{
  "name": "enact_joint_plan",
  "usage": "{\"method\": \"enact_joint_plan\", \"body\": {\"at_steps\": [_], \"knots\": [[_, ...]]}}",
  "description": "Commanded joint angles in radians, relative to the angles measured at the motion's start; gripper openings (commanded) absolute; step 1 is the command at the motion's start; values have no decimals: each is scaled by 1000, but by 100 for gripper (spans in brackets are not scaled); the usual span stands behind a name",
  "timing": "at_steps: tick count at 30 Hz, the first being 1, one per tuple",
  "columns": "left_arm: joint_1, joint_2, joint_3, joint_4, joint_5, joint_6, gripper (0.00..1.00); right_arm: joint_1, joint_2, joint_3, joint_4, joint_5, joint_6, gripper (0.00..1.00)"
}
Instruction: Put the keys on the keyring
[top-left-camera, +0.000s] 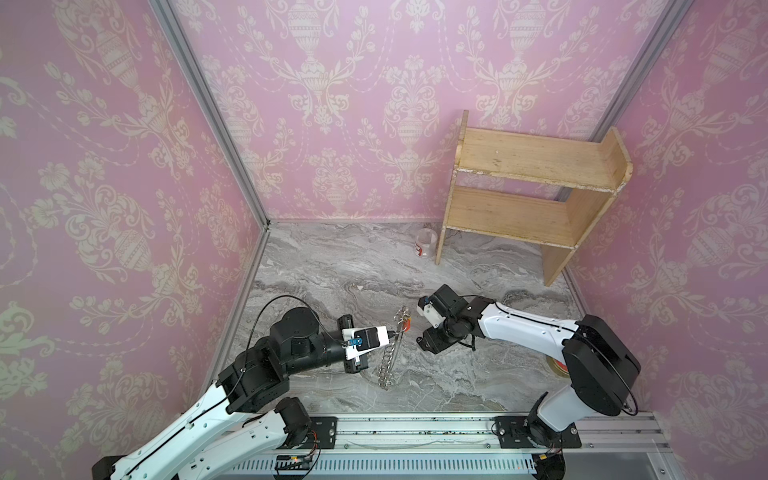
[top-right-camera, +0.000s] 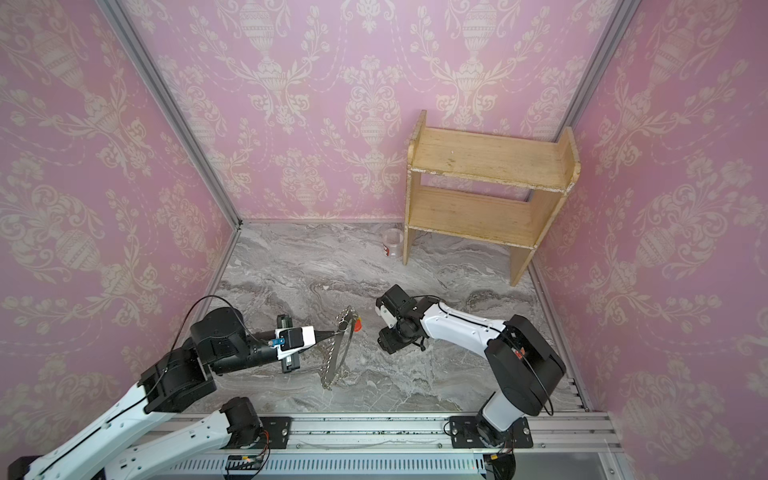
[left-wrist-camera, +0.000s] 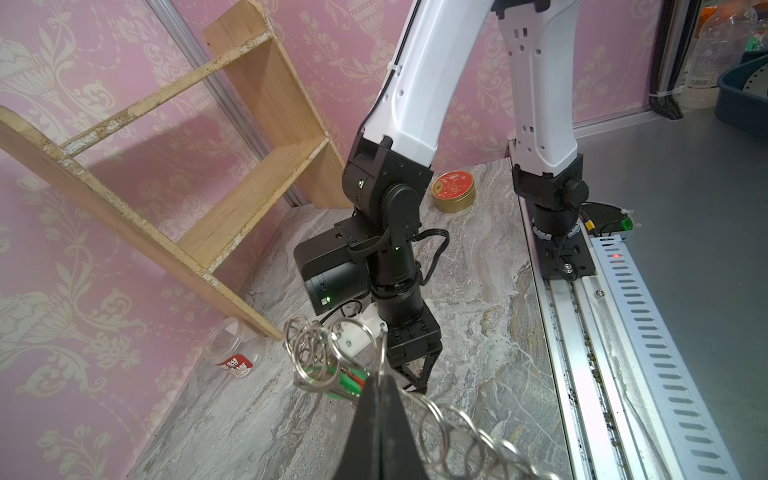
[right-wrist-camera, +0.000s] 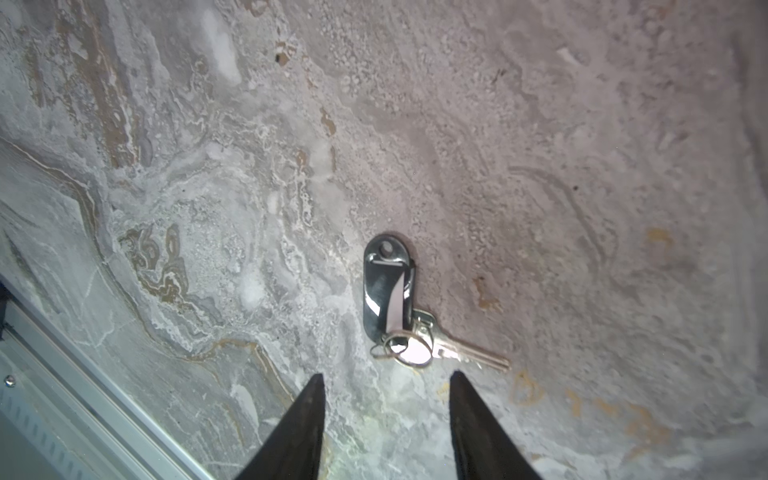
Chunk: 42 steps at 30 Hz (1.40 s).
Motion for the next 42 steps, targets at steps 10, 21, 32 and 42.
{"method": "enact_joint_plan", "body": {"at_steps": [10, 21, 32, 42], "knots": [[1, -20, -2, 0, -23, 1, 0, 32, 93, 75, -24, -183, 70, 44], [1, -24, 1, 0, -19, -4, 0, 64, 13, 110, -133, -35, 25, 44], [1, -30, 5, -12, -22, -2, 0, 9, 101, 118, -183, 68, -80, 33], [1, -21, -2, -1, -24, 0, 0, 43, 139, 163, -212, 95, -204, 30]]}}
